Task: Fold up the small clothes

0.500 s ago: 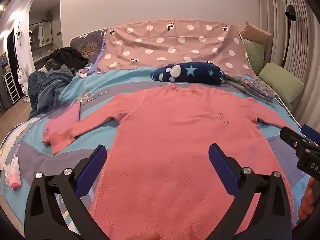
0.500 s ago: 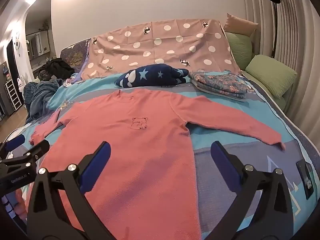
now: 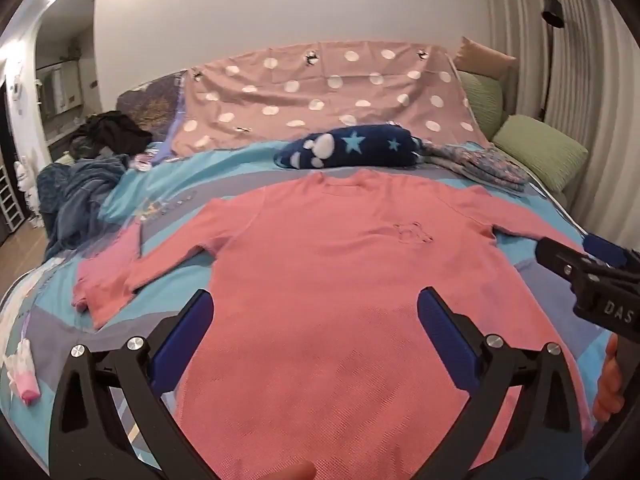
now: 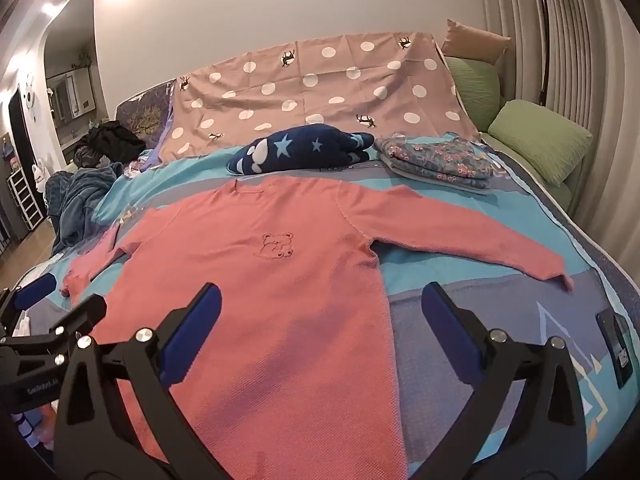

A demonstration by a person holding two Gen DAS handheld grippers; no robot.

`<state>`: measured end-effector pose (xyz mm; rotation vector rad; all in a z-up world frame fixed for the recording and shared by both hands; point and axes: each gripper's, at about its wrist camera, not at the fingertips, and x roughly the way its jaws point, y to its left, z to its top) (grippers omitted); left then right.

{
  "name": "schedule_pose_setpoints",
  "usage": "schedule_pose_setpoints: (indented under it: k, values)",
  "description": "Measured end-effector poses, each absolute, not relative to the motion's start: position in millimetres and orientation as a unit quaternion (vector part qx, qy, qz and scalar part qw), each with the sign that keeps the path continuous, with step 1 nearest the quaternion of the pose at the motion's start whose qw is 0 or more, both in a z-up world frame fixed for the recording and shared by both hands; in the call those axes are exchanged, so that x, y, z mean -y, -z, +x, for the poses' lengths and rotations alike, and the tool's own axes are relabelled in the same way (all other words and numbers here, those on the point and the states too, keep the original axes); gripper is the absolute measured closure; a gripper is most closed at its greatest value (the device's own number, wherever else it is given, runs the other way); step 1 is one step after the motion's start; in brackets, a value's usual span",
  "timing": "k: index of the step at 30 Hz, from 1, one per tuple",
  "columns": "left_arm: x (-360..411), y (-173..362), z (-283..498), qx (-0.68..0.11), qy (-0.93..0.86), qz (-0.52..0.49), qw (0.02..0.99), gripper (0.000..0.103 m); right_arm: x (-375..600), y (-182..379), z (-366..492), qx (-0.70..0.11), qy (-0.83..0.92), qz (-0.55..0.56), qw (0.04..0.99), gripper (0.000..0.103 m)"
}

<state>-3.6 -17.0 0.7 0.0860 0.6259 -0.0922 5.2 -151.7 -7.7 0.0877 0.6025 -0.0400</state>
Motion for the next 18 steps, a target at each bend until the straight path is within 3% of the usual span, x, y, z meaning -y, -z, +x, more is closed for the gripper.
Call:
schedule_pose_setpoints:
  k: [18]
  values:
    - [13.5,-0.9,-4.6,-0.32,0.069,0.013,0.945,0.001,138.5,7.3,4.3,-0.298,0.016,0.021,0.954,0.002]
